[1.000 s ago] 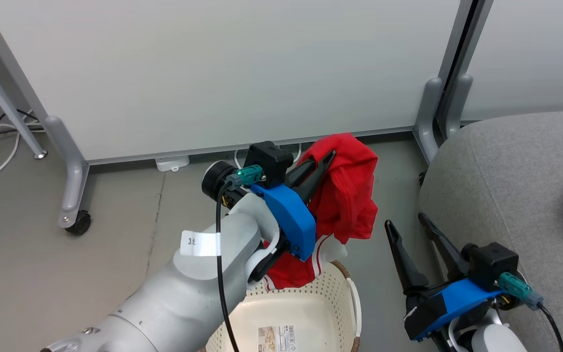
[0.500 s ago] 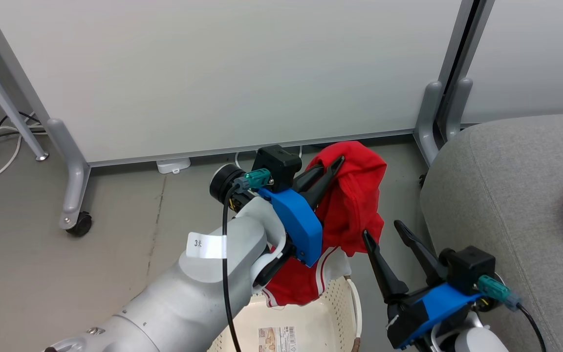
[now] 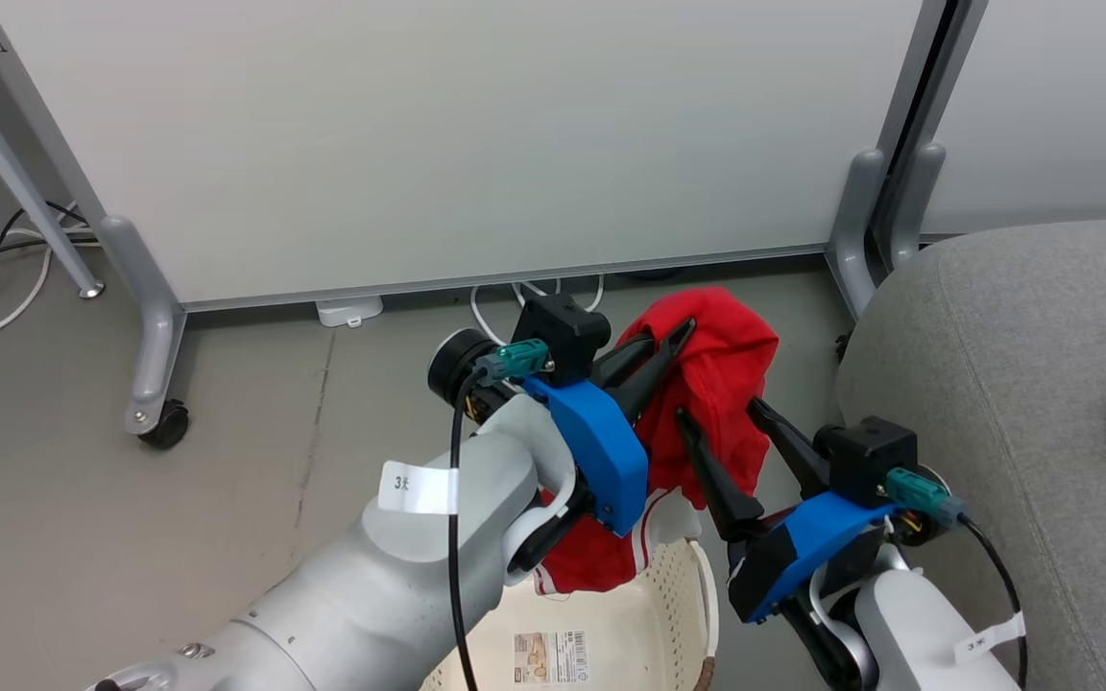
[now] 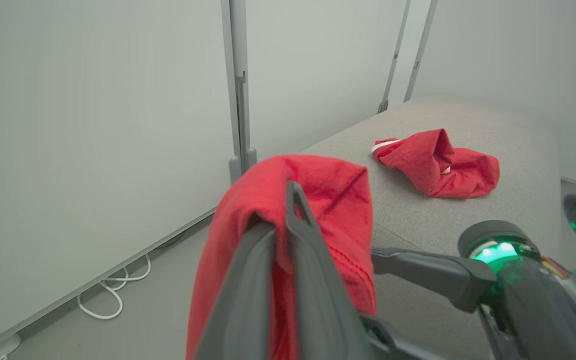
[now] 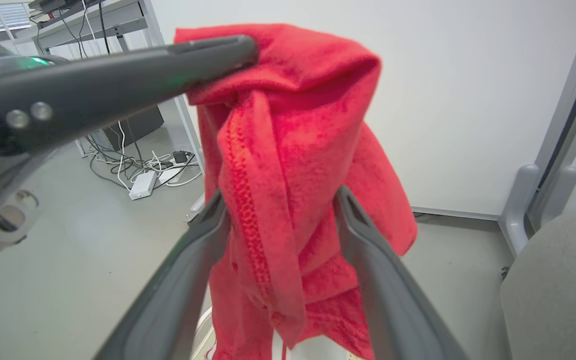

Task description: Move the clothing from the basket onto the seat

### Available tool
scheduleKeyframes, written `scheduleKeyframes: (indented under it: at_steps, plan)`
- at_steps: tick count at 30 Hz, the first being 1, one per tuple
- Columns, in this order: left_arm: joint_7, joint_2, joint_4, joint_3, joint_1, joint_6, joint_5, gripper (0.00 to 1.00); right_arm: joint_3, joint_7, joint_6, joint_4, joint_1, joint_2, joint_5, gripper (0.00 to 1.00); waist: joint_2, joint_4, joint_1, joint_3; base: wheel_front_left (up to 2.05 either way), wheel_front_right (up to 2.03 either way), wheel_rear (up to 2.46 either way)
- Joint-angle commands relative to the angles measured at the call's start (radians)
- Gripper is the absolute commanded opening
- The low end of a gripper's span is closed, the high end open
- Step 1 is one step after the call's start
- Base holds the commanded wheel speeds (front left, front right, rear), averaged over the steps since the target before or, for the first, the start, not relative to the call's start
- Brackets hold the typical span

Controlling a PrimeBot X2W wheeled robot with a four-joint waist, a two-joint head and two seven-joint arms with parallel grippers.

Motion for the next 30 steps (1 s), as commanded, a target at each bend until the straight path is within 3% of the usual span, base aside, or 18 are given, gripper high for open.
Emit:
scheduleKeyframes:
  at_steps: [1,13,14,15,16,17,30]
  plan:
    - [-0.001,0.000,-0.004,-0.001,-0.012,0.005,-0.006,0.00,0.003,-0.008,0.000,0.017,-0.021,0.000,-0.007,1.00,0.0000,0.002,0.0000,0.001,0.00,0.00,0.00]
    - [0.005,-0.001,-0.033,-0.021,-0.015,0.003,-0.019,0.00,0.044,-0.070,0.000,0.232,-0.155,0.000,-0.005,1.00,0.0000,0.011,0.0000,0.000,0.00,0.00,0.00]
    - [0.005,0.000,-0.034,-0.022,-0.015,0.003,-0.020,0.00,0.049,-0.073,0.000,0.246,-0.162,0.000,-0.001,0.81,0.0000,0.011,0.0000,-0.001,0.00,0.00,0.00]
    - [0.006,0.000,-0.036,-0.023,-0.015,0.004,-0.021,0.00,0.055,-0.077,0.000,0.260,-0.169,0.000,0.006,0.43,0.0000,0.011,0.0000,-0.002,0.00,0.00,0.00]
    - [0.006,0.000,-0.036,-0.024,-0.015,0.003,-0.022,0.00,0.060,-0.081,0.000,0.270,-0.173,0.000,0.010,0.18,0.0000,0.012,0.0000,-0.003,0.00,0.00,0.00]
    - [0.005,0.000,-0.037,-0.025,-0.014,0.003,-0.022,0.00,0.065,-0.083,0.000,0.281,-0.178,0.000,0.014,0.00,0.0000,0.012,0.0000,-0.005,0.00,0.00,0.00]
    - [0.000,0.000,-0.029,-0.033,-0.001,0.002,-0.031,0.00,0.109,-0.118,0.000,0.355,-0.204,0.000,0.067,0.00,0.0000,0.001,0.0000,-0.016,0.00,0.00,0.00]
